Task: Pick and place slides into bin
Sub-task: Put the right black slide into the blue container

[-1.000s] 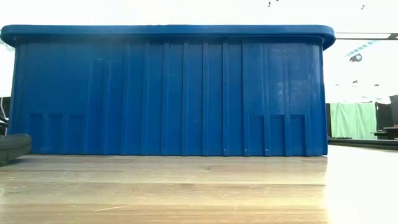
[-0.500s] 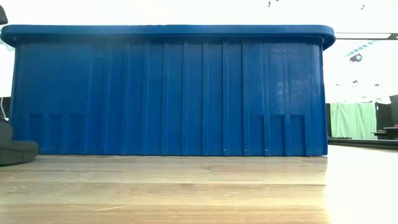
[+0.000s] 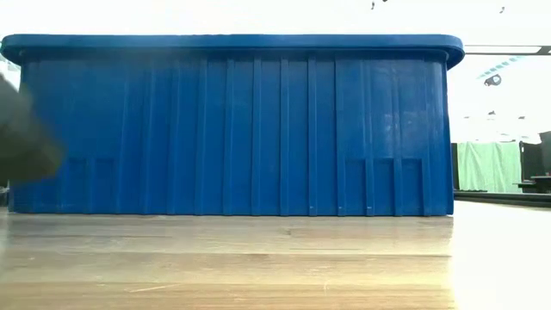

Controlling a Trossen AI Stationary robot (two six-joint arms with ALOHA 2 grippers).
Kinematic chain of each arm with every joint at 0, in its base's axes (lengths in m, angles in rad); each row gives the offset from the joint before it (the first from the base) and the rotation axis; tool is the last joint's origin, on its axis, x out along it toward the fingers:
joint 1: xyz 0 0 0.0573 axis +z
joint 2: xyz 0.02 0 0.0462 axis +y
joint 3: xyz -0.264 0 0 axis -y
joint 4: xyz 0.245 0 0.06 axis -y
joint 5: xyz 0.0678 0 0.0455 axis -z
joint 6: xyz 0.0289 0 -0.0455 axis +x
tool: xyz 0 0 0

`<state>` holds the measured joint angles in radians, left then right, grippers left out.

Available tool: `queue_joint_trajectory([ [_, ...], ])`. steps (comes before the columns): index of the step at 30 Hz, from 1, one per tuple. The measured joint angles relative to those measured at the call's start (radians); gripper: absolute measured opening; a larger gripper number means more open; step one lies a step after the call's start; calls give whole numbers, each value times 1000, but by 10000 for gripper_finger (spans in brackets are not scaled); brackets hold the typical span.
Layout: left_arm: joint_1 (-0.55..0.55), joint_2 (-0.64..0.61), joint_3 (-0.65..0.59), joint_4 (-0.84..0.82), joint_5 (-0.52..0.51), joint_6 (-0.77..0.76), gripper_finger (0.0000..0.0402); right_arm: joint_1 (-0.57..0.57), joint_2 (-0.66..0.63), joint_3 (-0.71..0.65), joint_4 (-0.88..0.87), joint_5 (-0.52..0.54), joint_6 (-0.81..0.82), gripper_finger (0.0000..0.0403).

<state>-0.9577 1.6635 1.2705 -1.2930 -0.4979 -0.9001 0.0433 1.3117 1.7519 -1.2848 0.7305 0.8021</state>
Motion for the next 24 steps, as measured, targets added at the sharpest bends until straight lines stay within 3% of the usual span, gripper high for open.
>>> queue_joint_trajectory([
  [8, 43, -243, 8, 94, -224, 16, 1, 0, -6, 0, -15, 0, -43, 127],
  [17, 143, -342, 9, 562, -294, 521, 0, 0, -9, 0, -23, 2, -43, 127],
  [20, 186, -342, 9, 621, -295, 629, 0, 0, -13, 0, -70, 3, -43, 127],
  [24, 243, -341, 8, 620, -297, 661, 0, -1, -22, 0, -134, 35, -33, 127],
])
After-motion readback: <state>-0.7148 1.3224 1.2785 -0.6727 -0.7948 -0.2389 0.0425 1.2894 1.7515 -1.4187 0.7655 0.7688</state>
